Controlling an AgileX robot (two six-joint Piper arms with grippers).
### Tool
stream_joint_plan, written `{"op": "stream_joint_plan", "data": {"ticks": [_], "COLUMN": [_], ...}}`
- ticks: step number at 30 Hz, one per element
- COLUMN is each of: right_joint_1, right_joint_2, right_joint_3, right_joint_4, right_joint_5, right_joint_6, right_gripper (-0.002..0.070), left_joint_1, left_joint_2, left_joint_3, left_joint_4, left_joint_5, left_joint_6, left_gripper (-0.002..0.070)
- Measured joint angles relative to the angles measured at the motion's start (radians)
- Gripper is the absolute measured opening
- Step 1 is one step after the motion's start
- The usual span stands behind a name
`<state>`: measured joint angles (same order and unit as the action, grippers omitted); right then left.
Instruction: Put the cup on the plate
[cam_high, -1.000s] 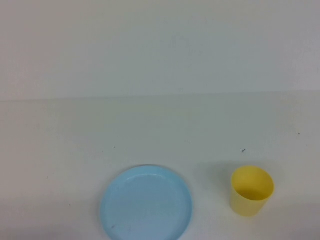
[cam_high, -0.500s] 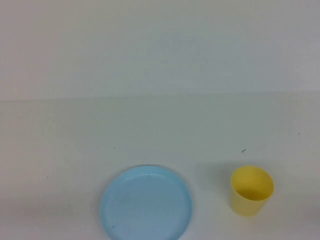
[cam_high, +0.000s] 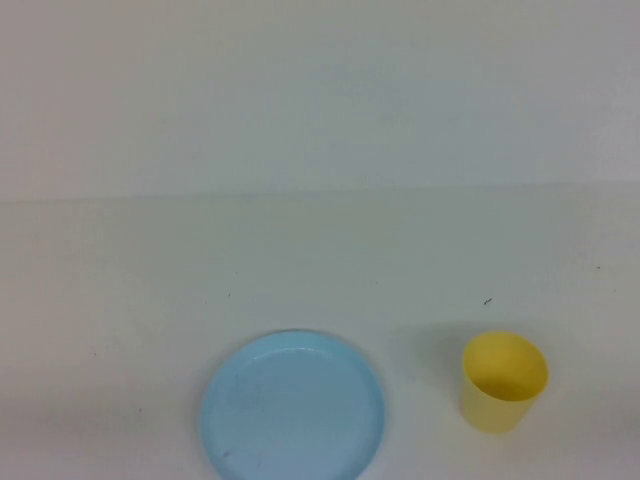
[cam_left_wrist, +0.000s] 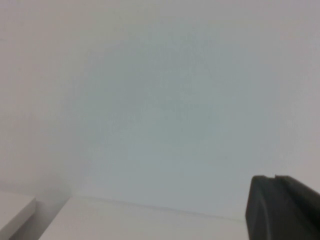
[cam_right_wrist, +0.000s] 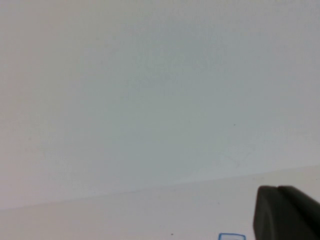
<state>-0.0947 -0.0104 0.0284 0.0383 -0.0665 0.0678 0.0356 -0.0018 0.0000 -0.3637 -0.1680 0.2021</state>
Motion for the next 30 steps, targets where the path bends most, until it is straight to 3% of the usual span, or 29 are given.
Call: {"op": "stream_joint_plan", "data": {"ticks": [9,12,25,30], "right_joint_1": [0.085,0.085,0.086,0.097], "right_joint_2": [0.000,0.000,0.125,0.190], "right_joint_3": [0.000,-0.008,-0.383,-0.448], "right_joint_4": [-0.090,-0.103,-0.146,-0.055], "right_joint_5": [0.000,0.027,0.404,0.469], "right_joint_6": [0.013,0.023,-0.021,-0.107], "right_gripper": [0.0000,0.0000,0.0000,0.0000], "left_joint_1": [0.000,0.000,0.000,0.000], "left_joint_2": [0.000,0.000,0.130,0.224], "left_joint_3": [0.000,-0.015,-0.354,-0.440], "left_joint_4": [0.002,0.064,0.222,0.254], "left_joint_5": [0.013,0.051,0.216,0.285], "left_joint_6": [-0.036,-0.079,-0.037,0.001], "left_gripper": [0.0000,0.0000,0.0000,0.0000]}}
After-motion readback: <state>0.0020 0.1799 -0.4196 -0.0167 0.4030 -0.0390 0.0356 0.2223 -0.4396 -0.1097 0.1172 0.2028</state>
